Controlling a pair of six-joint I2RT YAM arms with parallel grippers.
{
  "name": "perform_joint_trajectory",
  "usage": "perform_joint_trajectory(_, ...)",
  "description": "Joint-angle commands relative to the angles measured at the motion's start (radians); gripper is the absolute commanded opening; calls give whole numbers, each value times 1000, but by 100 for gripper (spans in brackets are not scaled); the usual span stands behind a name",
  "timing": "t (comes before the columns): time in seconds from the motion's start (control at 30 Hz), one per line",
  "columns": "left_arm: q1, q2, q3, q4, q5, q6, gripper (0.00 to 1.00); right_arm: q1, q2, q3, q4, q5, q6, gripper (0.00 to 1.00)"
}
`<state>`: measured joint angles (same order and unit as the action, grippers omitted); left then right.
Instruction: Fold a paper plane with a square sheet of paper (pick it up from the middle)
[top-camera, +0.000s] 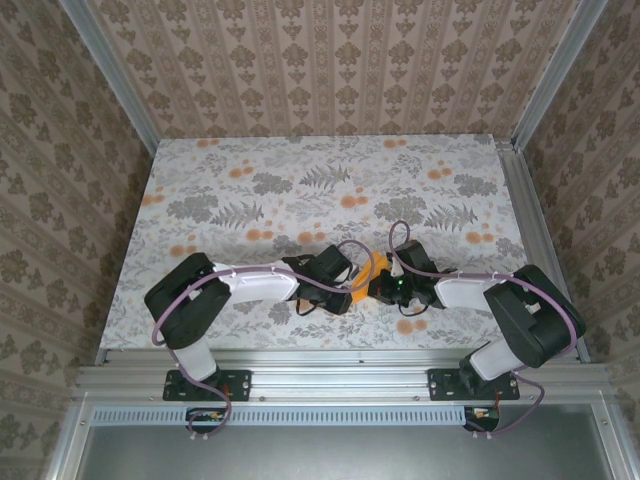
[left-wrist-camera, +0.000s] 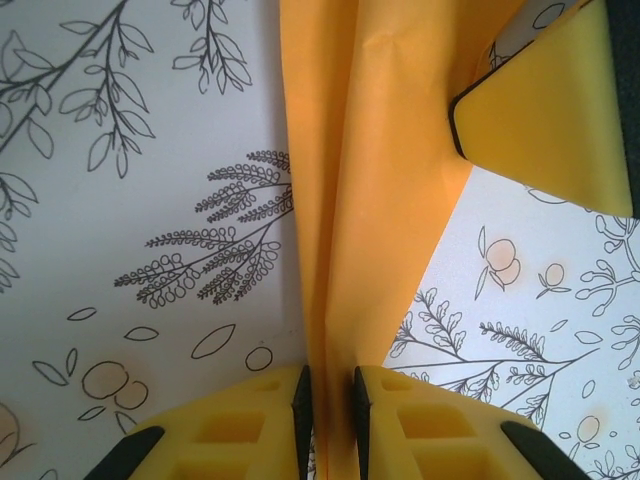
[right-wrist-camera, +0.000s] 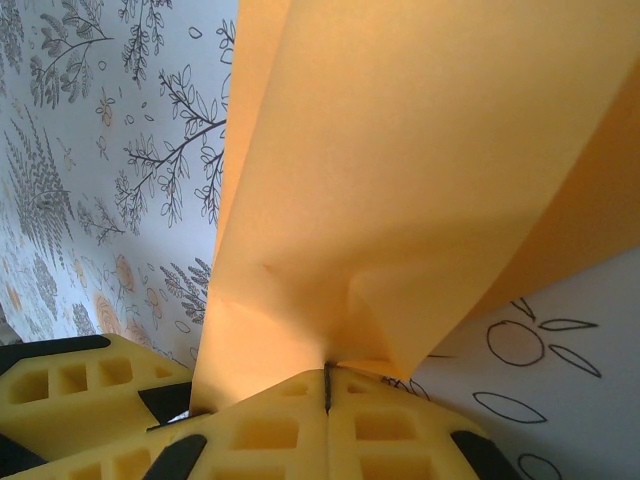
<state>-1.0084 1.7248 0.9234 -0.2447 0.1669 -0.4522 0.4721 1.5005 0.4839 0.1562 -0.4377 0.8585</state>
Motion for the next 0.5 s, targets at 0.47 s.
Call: perform_joint_trajectory(0.47, 14, 44, -41, -43, -68, -14, 18, 23, -18, 97, -16, 2, -21, 11)
